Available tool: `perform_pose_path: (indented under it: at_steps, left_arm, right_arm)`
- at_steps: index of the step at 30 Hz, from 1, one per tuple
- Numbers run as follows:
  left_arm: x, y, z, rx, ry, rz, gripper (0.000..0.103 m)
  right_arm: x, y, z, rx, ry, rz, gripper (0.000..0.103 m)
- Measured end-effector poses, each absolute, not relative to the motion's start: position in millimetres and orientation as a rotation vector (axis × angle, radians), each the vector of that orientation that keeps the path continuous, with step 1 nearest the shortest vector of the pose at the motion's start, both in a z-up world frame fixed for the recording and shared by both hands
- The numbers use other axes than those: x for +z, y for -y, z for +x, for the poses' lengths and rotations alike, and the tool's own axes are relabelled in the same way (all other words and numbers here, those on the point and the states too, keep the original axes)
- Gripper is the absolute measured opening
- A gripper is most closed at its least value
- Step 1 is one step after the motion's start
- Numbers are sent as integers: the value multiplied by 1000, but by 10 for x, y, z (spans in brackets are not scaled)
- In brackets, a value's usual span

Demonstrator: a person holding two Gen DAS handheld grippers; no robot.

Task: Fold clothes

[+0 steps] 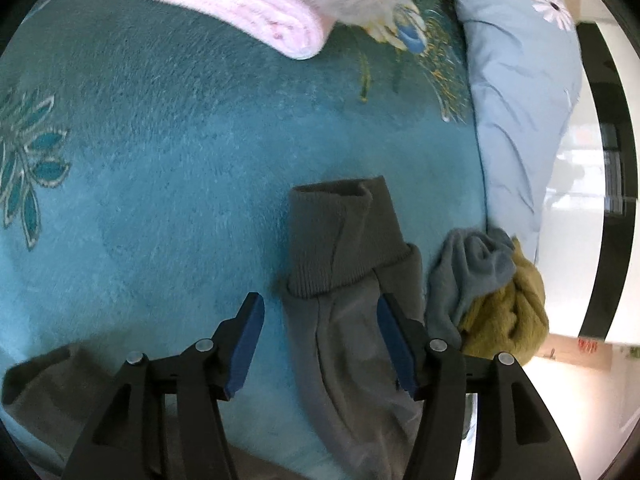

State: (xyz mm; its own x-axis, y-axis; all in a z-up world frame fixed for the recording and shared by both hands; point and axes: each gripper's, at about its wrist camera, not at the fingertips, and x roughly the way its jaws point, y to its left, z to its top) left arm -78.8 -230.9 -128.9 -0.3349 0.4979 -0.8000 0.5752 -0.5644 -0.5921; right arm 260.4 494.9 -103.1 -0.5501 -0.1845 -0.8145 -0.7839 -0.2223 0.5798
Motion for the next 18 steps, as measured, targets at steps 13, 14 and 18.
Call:
perform_pose_path:
  at_steps: [13, 14, 18]
  left_arm:
    - [-1312, 2260, -797, -2138, -1347, 1810, 15]
    - [-1337, 2314, -764, -2110, -1394, 1817, 15]
    - [-1211, 2467, -687, -2108, -1436, 1817, 21]
  right_arm:
    - [-844, -4861, 2599, 1865, -1486, -1071, 10]
    - [-874, -4850, 2604, 1845, -1489, -1070, 10]
    - [-858, -4859, 2621, 1811, -1465, -1087, 17]
